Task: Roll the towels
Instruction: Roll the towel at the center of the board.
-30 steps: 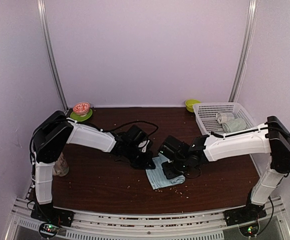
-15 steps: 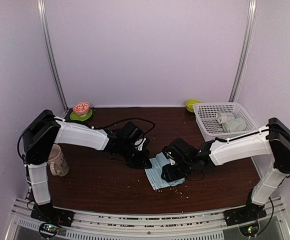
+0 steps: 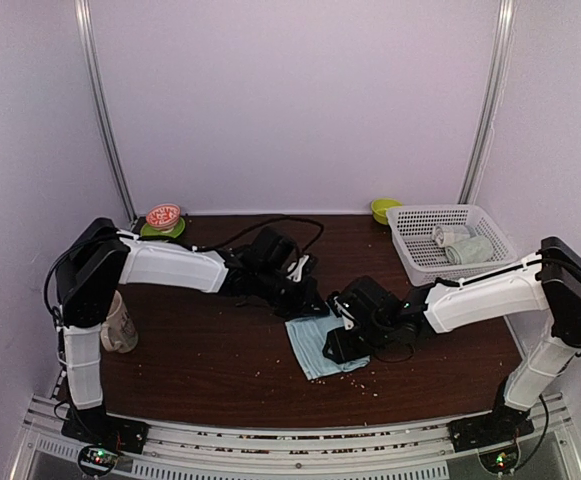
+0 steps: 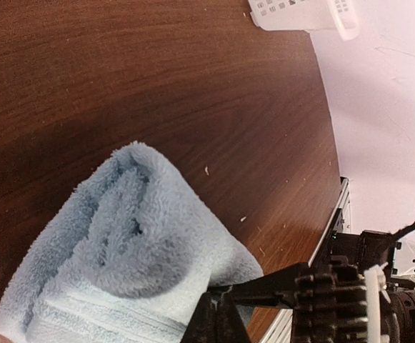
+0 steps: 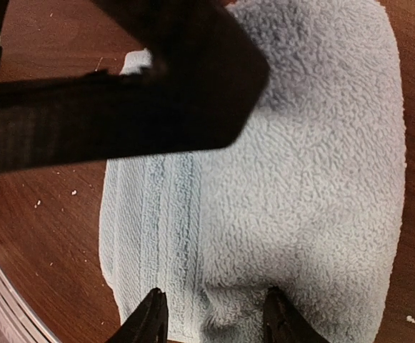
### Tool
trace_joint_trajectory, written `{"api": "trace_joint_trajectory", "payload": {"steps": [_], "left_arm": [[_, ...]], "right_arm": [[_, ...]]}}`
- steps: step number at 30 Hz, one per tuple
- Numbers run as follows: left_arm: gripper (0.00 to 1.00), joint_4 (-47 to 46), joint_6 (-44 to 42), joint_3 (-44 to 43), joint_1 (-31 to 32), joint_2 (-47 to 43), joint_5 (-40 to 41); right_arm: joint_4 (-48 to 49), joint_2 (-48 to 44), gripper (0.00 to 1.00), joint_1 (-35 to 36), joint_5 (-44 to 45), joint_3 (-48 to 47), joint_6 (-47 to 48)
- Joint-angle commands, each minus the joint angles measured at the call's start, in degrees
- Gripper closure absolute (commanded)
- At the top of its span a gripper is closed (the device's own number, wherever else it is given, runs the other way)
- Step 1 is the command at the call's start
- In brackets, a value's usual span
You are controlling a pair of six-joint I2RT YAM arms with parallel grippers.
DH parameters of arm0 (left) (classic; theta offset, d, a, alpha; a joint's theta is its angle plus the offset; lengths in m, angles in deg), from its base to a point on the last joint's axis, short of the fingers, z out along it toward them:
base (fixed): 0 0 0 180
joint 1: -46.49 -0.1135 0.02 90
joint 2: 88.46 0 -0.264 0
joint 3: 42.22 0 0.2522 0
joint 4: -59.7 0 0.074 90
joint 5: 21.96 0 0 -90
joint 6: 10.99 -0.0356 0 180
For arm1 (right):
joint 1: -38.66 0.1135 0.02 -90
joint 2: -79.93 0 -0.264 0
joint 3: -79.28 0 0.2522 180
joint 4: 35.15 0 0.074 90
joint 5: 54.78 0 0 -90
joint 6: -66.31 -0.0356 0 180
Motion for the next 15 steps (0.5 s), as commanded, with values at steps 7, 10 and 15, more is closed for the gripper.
{"api": "trace_joint_trajectory", "payload": {"steps": [7,10,15], "left_arm": [[1.0,-4.25,2.44,-3.45,-0.79,7.85,-2.65],[1.0,-4.81,3.47,-2.76,-1.4,9.8,-2.35],[1.0,-5.26,4.72,-0.83,-2.74,11.2,-1.86]], "right_arm": [[-0.67,-0.88,0.54,-0.48,-1.08,0.61,0.39],[-2.4,-1.88,0.53,-0.49,-1.42,-0.71,1.84],[-9.29,-6.68,0.52,-0.52,0.97,-3.33,4.47]]}}
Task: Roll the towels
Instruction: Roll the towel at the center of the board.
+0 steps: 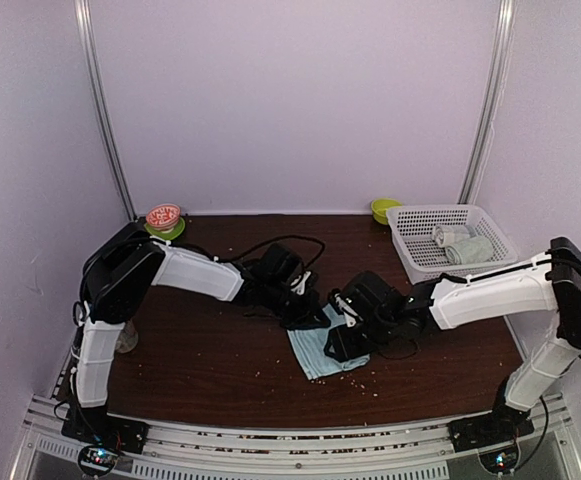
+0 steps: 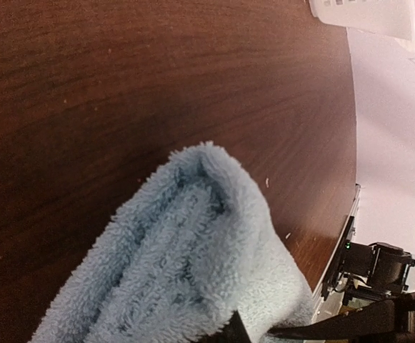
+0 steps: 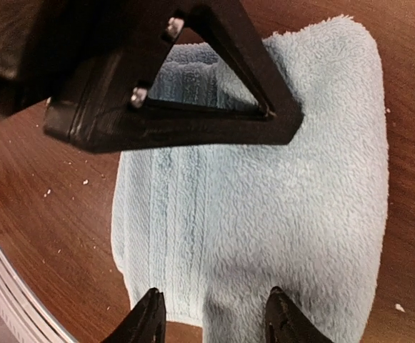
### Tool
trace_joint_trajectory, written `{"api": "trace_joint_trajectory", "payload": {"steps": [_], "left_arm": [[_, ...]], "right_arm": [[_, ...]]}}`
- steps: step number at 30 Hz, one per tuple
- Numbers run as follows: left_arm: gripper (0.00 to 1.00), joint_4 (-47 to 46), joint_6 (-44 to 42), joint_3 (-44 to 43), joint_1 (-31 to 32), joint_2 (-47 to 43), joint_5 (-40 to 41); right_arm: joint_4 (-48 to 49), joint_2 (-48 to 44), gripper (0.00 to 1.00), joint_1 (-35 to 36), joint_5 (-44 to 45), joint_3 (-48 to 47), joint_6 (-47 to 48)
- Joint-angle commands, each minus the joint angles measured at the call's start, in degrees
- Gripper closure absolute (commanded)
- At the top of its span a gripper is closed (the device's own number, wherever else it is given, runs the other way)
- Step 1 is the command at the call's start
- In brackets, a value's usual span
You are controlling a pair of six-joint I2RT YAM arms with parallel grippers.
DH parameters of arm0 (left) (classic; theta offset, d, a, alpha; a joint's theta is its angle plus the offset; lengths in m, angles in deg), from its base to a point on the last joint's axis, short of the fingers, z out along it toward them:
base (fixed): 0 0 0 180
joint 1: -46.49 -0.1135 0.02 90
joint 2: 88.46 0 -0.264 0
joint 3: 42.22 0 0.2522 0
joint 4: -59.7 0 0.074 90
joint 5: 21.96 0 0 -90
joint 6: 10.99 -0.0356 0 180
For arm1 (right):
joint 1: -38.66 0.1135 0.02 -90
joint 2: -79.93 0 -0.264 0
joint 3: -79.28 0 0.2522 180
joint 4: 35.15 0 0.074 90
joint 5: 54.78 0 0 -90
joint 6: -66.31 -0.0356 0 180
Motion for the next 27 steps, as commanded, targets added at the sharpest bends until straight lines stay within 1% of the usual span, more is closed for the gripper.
{"api": "trace_joint_trajectory", "payload": {"steps": [1,3,5,6,7,8,10,13,19,22,23,25,27], "left_arm": [[1.0,-1.52,1.41,1.9,-1.53,1.43,1.12],[1.0,-1.16,1.12,1.99,-1.59,1.7,1.27],[1.0,-0.8,1.14,2.02,-1.57,1.93,1.35],[1.0,-0.7,1.09,2.1,-1.59,2.05,1.28],[1.0,-0.59,1.08,2.19,-1.59,2.12,1.28],[1.0,-0.52,1.08,2.36,-1.59,2.13,1.26],[1.0,-0.36,0.93,2.63,-1.59,2.13,1.12],[1.0,-0.17,0.75,3.15,-1.55,2.05,1.06],[1.0,0.54,-0.16,4.18,-1.59,1.74,0.9],[1.0,1.66,-1.15,4.65,-1.59,1.45,1.46],[1.0,1.91,-1.44,4.76,-1.59,1.43,1.49],[1.0,2.4,-1.93,4.79,-1.59,1.43,1.52],[1.0,2.73,-2.18,4.92,-1.59,1.34,1.68]], "right_arm": [[-7.64,-6.12,0.52,-0.28,2.97,-2.76,2.83],[-9.08,-7.85,0.54,-0.39,4.45,-3.1,3.18],[-10.27,-7.69,0.6,-0.41,5.8,-3.34,3.51],[-11.03,-6.79,0.64,-0.45,5.86,-3.73,3.7],[-11.53,-5.8,0.73,-0.36,5.6,-3.78,3.77],[-11.64,-4.76,0.78,-0.22,5.12,-3.62,3.75],[-10.82,-3.41,0.86,0.62,4.39,-2.79,3.54],[-10.26,-1.02,0.91,2.09,3.99,-1.93,3.07],[-12.15,3.95,0.94,2.36,3.54,-2.39,1.12],[-12.02,0.45,0.93,2.15,3.05,-2.64,2.01],[-11.24,-1.57,0.89,1.72,2.24,-2.34,2.19],[-8.68,-5.84,0.73,-0.14,-0.44,-1.15,1.69],[-6.11,-9.43,0.6,-2.79,-2.91,0.75,0.4]]}}
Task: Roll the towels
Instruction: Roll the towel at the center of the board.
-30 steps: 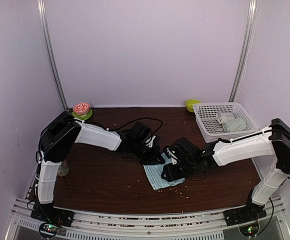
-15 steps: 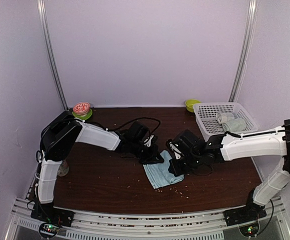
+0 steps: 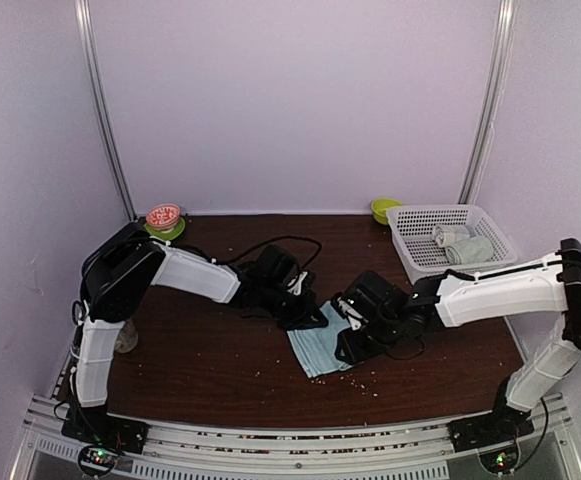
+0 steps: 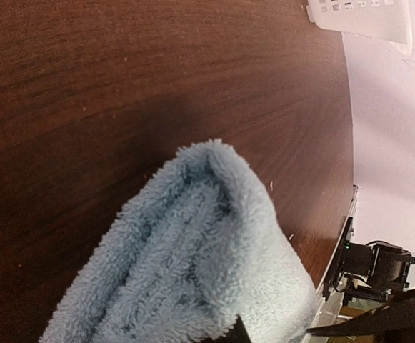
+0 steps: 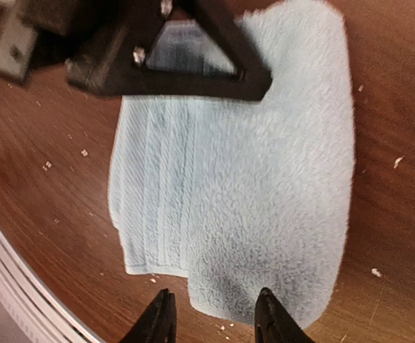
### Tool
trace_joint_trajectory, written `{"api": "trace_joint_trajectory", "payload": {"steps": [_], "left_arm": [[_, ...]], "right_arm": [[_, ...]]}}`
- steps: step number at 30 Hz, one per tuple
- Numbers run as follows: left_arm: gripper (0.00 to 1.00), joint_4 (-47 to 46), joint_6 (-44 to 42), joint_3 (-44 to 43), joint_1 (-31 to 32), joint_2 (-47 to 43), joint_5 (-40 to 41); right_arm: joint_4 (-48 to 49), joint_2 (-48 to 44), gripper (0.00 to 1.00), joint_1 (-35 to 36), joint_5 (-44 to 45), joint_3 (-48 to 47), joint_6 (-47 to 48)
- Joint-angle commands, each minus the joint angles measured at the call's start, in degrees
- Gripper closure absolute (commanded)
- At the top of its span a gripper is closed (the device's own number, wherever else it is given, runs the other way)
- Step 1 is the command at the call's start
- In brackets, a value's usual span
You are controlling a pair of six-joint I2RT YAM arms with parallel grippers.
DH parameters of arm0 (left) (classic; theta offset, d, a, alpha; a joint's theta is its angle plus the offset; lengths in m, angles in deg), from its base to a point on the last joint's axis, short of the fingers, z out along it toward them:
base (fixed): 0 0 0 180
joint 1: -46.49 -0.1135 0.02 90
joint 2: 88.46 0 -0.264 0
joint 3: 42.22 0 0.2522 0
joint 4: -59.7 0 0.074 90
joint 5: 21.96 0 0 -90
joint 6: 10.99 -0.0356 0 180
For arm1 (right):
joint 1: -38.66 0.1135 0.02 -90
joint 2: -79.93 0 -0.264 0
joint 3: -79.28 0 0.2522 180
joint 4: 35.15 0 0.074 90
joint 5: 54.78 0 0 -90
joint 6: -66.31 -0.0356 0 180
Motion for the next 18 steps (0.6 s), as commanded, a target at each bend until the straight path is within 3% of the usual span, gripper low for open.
{"api": "trace_joint_trajectory", "payload": {"steps": [1,7,18], "left_arm": [[1.0,6.53,-2.0,2.45,-0.63,1.29,2.51],[1.0,6.1,-1.88,3.23,-0.63,1.13,2.8],[1.0,5.9,-1.95,3.73,-0.59,0.86,2.7]], "right_arm": [[4.4,-8.26,0.57,-5.25,-5.27,3.49,-2.46],[15.85,-9.85,0.47,-13.08,-14.64,11.49,-6.06],[33.38,-0.52,0.45,-18.73,-27.66,16.09,-12.09]]}}
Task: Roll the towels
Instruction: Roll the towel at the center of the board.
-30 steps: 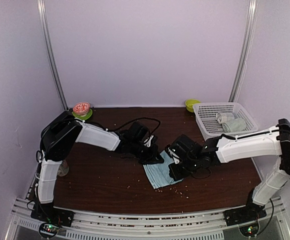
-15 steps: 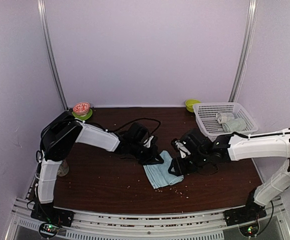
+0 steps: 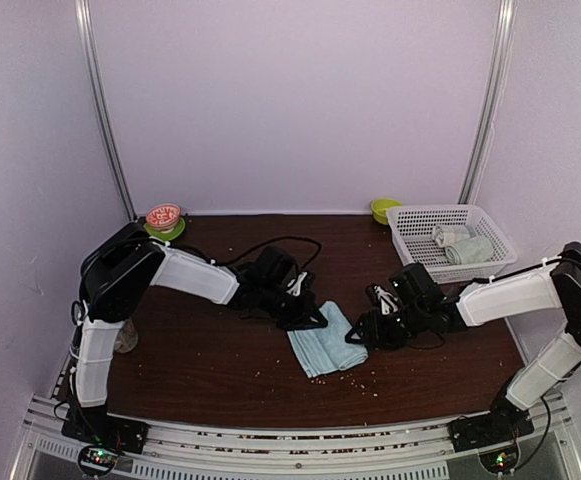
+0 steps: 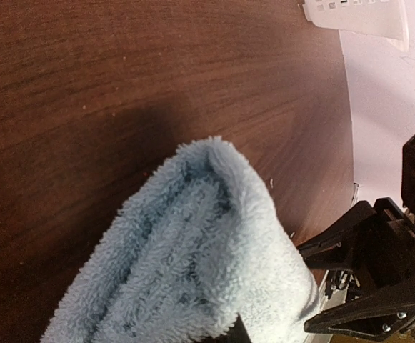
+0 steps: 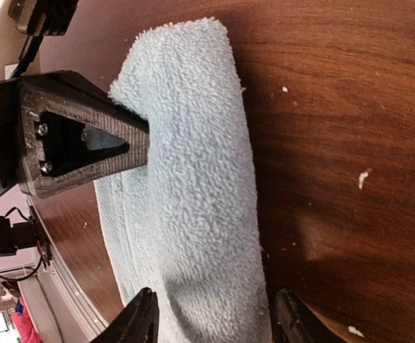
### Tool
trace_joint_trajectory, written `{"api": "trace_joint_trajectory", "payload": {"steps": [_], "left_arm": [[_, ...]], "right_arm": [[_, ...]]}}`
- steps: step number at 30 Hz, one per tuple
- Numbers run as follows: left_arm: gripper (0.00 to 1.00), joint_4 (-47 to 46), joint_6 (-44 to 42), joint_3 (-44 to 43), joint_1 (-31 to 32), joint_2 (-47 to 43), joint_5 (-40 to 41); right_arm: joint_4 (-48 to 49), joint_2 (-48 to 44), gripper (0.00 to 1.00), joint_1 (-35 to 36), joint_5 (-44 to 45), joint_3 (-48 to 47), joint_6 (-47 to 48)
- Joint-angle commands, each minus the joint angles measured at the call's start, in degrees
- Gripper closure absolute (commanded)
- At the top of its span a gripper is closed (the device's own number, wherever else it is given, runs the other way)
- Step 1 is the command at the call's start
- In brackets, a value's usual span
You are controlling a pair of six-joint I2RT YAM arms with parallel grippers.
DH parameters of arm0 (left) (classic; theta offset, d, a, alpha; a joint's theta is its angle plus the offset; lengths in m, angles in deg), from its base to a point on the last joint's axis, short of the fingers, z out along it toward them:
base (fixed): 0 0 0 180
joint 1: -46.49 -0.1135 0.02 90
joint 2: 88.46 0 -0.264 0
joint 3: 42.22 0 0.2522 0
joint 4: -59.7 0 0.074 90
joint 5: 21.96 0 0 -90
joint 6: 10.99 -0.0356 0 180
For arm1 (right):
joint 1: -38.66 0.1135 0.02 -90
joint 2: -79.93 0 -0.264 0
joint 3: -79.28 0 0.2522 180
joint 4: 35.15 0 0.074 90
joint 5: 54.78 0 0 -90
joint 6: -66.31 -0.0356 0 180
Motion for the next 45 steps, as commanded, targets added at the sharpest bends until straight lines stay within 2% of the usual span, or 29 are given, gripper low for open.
{"api": "trace_joint_trajectory", "payload": {"steps": [1,5,7,13,16,19,26,39,45], "left_arm": [[1.0,7.28,-1.11,2.59,-0.62,1.17,2.63],[1.0,7.74,-1.55,2.74,-0.61,0.94,2.53],[1.0,7.83,-1.7,2.83,-0.63,0.76,2.4],[1.0,8.63,-2.03,2.79,-0.63,-0.96,2.19],[0.98,10.13,-2.81,2.88,-0.63,-3.26,2.21],[0.92,12.23,-3.95,3.56,-0.63,-6.7,2.85],[0.92,16.52,-6.48,7.03,-0.59,-14.39,6.65],[0.98,14.95,-6.1,8.69,-0.48,-11.51,9.36],[1.0,13.02,-5.02,11.02,-0.45,-10.31,9.38]], "right_arm": [[10.05,3.11,0.45,-1.05,-6.65,0.55,-3.34],[10.84,6.76,0.46,-1.0,-8.26,-0.22,-3.61],[9.91,8.03,0.51,-0.97,-8.4,-0.62,-3.05],[3.77,6.13,0.87,-0.72,-4.07,-1.85,0.23],[-2.53,4.56,0.96,0.1,0.7,-4.0,3.07],[-7.12,4.03,0.99,1.37,4.51,-6.08,5.28],[-15.06,4.43,1.0,5.32,13.82,-10.59,7.98],[-26.64,6.14,1.0,13.86,29.51,-20.29,8.82],[-30.27,8.7,1.0,17.54,33.37,-24.66,9.3]]}}
